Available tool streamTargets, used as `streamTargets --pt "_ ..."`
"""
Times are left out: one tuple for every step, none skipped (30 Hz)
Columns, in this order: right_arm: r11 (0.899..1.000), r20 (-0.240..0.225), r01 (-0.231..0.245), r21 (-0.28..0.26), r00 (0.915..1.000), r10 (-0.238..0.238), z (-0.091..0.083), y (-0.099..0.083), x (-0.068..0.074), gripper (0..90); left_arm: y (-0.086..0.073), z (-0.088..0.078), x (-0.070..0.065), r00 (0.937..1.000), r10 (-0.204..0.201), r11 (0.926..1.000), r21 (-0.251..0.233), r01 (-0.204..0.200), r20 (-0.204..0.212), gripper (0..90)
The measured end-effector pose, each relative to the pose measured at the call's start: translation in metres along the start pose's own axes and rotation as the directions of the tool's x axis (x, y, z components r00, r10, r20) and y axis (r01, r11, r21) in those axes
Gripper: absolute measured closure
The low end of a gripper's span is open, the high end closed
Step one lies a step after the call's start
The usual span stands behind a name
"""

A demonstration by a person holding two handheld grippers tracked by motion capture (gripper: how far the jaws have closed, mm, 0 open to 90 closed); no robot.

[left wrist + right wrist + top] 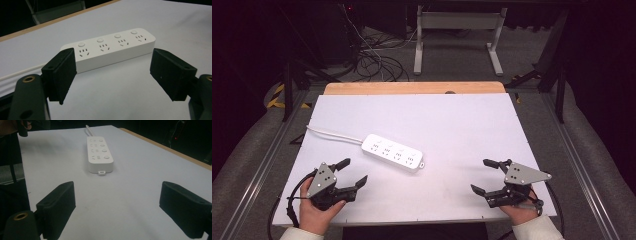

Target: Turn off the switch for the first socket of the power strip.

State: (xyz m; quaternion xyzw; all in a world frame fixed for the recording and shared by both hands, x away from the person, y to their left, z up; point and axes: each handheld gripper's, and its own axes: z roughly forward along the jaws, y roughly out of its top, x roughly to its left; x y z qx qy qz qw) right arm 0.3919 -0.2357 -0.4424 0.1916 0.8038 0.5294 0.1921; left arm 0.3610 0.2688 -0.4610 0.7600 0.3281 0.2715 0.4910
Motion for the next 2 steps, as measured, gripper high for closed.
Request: streamTargets --pt "1.000 0.002 0.000 0.001 1.0000 0.000 0.0000 -0.0001 -0.0002 13.5 0.0002 -0.0001 0.0002 1.0000 0.004 1.0000 0.001 -0.004 0.001 21.8" --pt "1.000 0.000 -0.002 0.000 1.0000 0.002 0.0002 -0.0002 -0.0004 13.4 0.0003 -0.0002 0.0005 1.0000 0.009 1.0000 0.000 -0.009 -0.002 21.8"
